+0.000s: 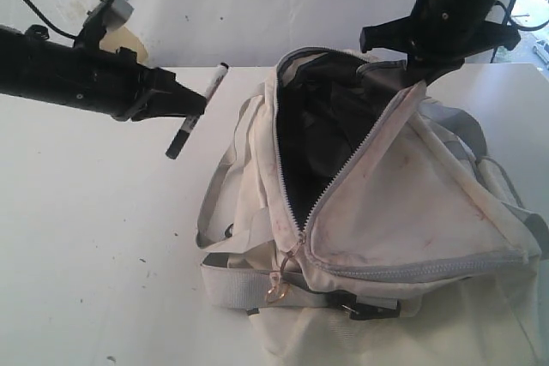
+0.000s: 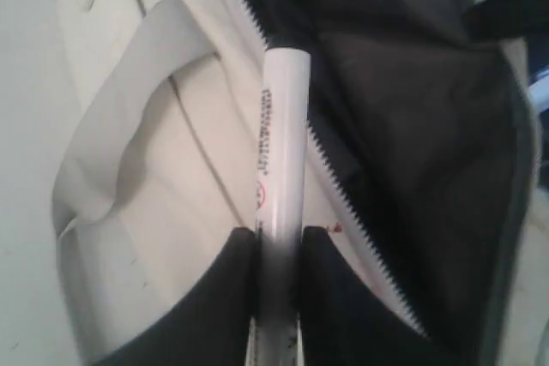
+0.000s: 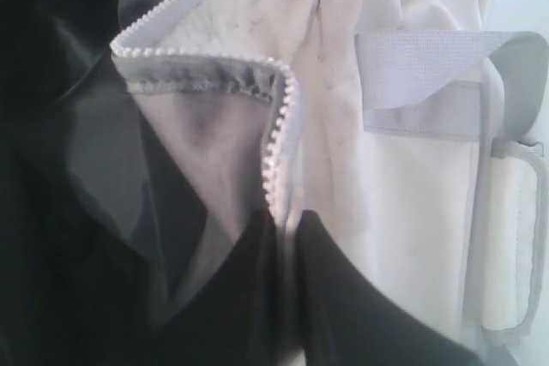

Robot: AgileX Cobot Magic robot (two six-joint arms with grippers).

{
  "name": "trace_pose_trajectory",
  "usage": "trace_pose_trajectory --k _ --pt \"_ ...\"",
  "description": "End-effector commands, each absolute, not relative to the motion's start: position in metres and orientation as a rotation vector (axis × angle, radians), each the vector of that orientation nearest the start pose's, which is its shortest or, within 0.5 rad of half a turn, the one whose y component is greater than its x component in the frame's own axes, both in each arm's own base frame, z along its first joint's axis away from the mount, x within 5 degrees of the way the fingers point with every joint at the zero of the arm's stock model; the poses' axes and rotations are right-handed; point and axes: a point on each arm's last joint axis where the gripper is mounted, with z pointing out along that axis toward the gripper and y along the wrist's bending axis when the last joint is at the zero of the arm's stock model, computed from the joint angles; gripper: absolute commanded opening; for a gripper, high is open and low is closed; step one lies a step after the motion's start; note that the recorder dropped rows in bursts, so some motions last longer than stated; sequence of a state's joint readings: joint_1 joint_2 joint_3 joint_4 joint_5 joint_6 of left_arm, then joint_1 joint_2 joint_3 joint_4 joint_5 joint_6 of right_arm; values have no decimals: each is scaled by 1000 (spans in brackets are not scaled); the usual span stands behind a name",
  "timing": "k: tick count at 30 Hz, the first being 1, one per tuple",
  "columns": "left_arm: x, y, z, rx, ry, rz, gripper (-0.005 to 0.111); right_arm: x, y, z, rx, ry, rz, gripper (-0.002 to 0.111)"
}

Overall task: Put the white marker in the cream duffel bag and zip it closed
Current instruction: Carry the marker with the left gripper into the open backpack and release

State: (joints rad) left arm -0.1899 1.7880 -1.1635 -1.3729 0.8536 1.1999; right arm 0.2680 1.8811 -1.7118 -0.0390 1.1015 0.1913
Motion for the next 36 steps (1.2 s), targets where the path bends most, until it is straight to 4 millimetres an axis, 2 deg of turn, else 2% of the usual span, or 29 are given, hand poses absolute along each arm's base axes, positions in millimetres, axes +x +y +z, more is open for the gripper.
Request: trace_pose_trajectory --k 1,4,8,14,22,24,32,36 --pt "354 -142 259 356 2064 -1281 0 394 102 304 -121 2731 81 0" --pt "355 -150 265 287 2010 -1339 0 395 103 304 -117 2728 97 0" --pt "350 -170 259 326 2007 -1366 0 395 103 304 -115 2719 106 0" --pt "348 -202 247 308 2085 -1241 0 396 105 305 -108 2706 132 0" --pt "351 -235 243 296 2111 -1126 0 397 105 305 -107 2691 136 0" --pt "354 -240 240 240 2134 -1109 0 397 105 305 -107 2691 136 0" --pt "356 -252 234 -14 2215 -1220 0 397 105 305 -107 2691 136 0" --pt "356 -252 234 7 2210 -1200 0 397 105 305 -107 2691 136 0"
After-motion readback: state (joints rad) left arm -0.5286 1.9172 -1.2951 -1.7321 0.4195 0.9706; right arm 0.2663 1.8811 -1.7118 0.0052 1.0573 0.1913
